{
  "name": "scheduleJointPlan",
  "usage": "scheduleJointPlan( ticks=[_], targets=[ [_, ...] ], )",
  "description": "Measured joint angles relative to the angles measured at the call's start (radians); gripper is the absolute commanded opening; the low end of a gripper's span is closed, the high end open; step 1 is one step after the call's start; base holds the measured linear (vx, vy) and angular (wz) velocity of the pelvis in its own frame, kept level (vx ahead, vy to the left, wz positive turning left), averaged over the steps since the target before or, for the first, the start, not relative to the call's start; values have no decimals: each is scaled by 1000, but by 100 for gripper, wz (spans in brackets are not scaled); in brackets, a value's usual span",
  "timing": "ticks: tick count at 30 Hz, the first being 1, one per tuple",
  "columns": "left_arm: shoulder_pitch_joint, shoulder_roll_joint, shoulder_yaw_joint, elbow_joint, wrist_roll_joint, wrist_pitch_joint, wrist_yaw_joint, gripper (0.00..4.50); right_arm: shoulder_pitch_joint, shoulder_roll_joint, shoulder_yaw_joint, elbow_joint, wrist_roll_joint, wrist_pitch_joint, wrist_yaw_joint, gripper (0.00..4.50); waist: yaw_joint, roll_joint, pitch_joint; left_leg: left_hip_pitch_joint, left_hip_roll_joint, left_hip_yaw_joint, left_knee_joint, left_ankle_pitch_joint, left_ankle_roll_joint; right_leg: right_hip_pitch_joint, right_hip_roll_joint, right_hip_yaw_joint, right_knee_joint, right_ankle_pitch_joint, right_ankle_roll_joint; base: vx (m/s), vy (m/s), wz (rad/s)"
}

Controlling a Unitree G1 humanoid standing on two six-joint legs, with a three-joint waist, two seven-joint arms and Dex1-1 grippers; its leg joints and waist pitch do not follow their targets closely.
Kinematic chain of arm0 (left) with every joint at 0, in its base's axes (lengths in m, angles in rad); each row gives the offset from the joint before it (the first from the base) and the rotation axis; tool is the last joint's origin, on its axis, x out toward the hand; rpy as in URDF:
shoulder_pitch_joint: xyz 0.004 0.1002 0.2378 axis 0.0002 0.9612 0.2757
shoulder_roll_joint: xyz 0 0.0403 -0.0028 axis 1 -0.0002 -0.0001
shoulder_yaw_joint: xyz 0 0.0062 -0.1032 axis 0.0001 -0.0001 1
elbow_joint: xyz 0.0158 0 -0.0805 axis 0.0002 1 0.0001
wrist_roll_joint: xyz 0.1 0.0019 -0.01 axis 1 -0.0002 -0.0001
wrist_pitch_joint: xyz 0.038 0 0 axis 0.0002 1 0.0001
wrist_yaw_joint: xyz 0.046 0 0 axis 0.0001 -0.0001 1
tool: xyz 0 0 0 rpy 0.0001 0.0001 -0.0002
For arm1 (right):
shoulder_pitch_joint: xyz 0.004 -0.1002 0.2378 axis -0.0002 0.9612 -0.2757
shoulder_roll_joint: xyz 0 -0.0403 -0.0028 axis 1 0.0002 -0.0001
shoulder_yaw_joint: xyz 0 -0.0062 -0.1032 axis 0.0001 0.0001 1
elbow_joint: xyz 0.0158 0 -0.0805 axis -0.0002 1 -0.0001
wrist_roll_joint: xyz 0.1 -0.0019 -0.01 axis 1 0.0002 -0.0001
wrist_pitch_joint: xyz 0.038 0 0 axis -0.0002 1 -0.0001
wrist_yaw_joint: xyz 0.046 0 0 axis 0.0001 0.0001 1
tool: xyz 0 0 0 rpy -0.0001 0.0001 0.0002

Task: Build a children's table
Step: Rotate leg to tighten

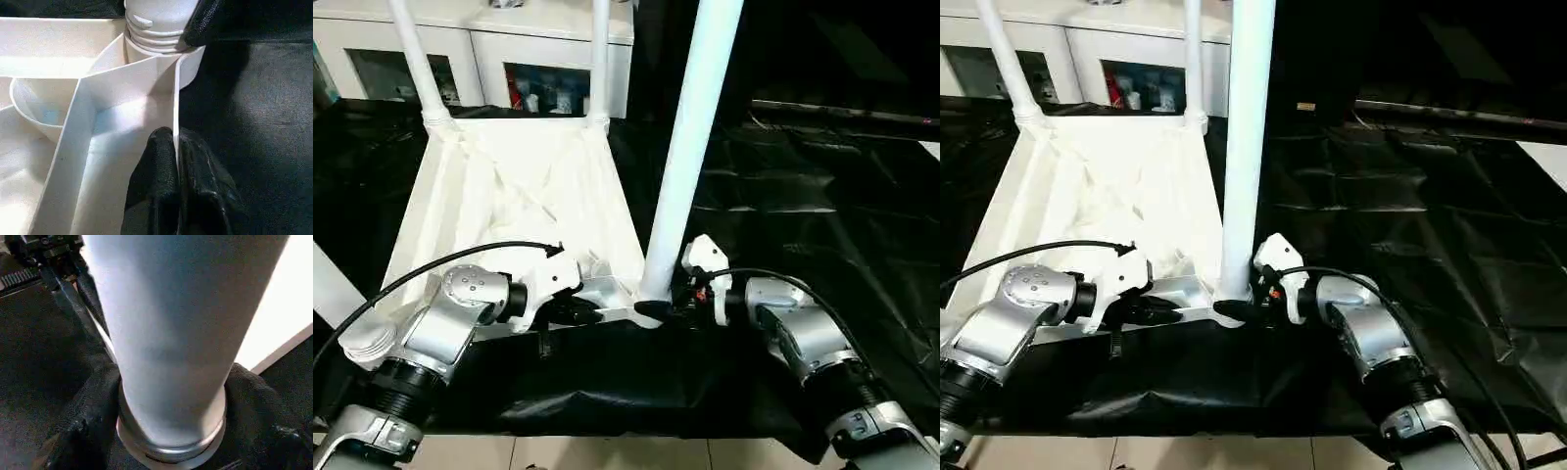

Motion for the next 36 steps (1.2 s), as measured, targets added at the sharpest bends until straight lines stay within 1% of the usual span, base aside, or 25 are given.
scheduleJointPlan(
  ticks=[2,3,4,7,10,13,16,17,18,20,22,24,26,28,31,32,34,36],
  targets=[
    [-9,-12,1,12,9,7,33,0,0,29,-20,24,-1,-7,-61,274,-4,0,0,1,0,0,1,0,0,0,0,0,1,1,-1,0,0,0],
    [-22,-31,1,31,24,8,69,0,-1,50,-38,46,-2,-16,-119,274,-4,-1,0,1,0,0,1,0,-1,0,0,0,1,1,-1,0,0,0],
    [-47,-62,1,65,44,11,115,0,-6,84,-67,76,-2,-19,-200,273,-4,-1,0,2,0,0,2,1,-1,1,0,0,1,1,0,0,0,0],
    [-118,-153,0,163,88,39,239,0,-40,169,-127,137,-16,3,-442,272,-3,0,-1,3,0,0,4,1,-1,2,0,1,1,2,2,0,0,0],
    [-161,-217,-4,227,109,56,321,0,-60,213,-155,162,-31,16,-594,272,-2,2,-2,5,-1,0,4,1,-2,4,0,1,0,2,3,0,0,0],
    [-195,-267,-10,281,121,63,386,0,-96,247,-171,207,-48,19,-693,272,3,6,-4,5,-1,0,4,1,-1,5,-1,1,-1,2,4,0,0,0],
    [-210,-288,-9,306,131,58,406,0,-118,251,-175,246,-58,-4,-724,272,4,9,-6,2,-1,0,3,1,-1,4,-1,1,-2,1,5,0,0,0],
    [-211,-289,-9,307,132,57,406,0,-120,253,-179,253,-57,-13,-724,272,4,10,-6,2,-1,0,3,1,-1,4,-1,1,-2,1,4,0,0,0],
    [-211,-289,-9,307,133,54,406,0,-119,254,-182,255,-56,-20,-722,307,4,10,-6,2,-1,0,3,1,-1,4,-1,1,-2,1,4,0,0,0],
    [-210,-285,-9,307,134,47,403,0,-116,254,-186,254,-50,-28,-711,342,4,10,-6,1,-1,0,3,1,-1,4,-1,0,-2,1,4,0,0,0],
    [-205,-273,-10,305,134,31,398,0,-110,253,-186,252,-50,-36,-676,348,1,9,-6,2,-1,0,3,1,-1,3,-1,0,-2,1,5,0,0,0],
    [-198,-258,-9,298,131,25,388,0,-106,244,-182,251,-50,-43,-644,379,-2,9,-6,2,-1,0,3,1,-1,3,-1,0,-2,1,5,0,0,0],
    [-187,-238,-8,285,129,12,372,0,-104,222,-174,251,-50,-49,-598,389,-4,10,-6,2,0,0,2,1,-1,2,0,0,-1,1,5,0,0,0],
    [-170,-217,-8,262,125,2,348,0,-103,195,-161,249,-42,-56,-535,410,-3,10,-6,2,0,-1,2,1,-1,2,0,0,-1,1,5,0,0,0],
    [-150,-180,-6,235,111,-18,291,0,-76,132,-129,191,-30,-57,-382,410,0,10,-6,1,0,-1,1,1,-1,1,0,0,-1,1,5,0,0,0],
    [-131,-154,-2,210,96,-28,247,0,-59,92,-113,151,-10,-37,-287,410,0,10,-6,0,0,0,1,1,-1,1,0,0,-2,1,5,0,0,0],
    [-104,-113,2,177,67,-42,170,0,-33,34,-103,96,17,-12,-162,410,0,9,-6,0,0,0,0,0,0,1,0,0,-2,1,4,0,0,0],
    [-84,-81,6,150,45,-43,113,0,-23,-7,-72,62,26,4,-70,410,0,9,-5,0,0,0,0,0,0,0,0,0,-2,0,3,0,0,0]
  ],
)
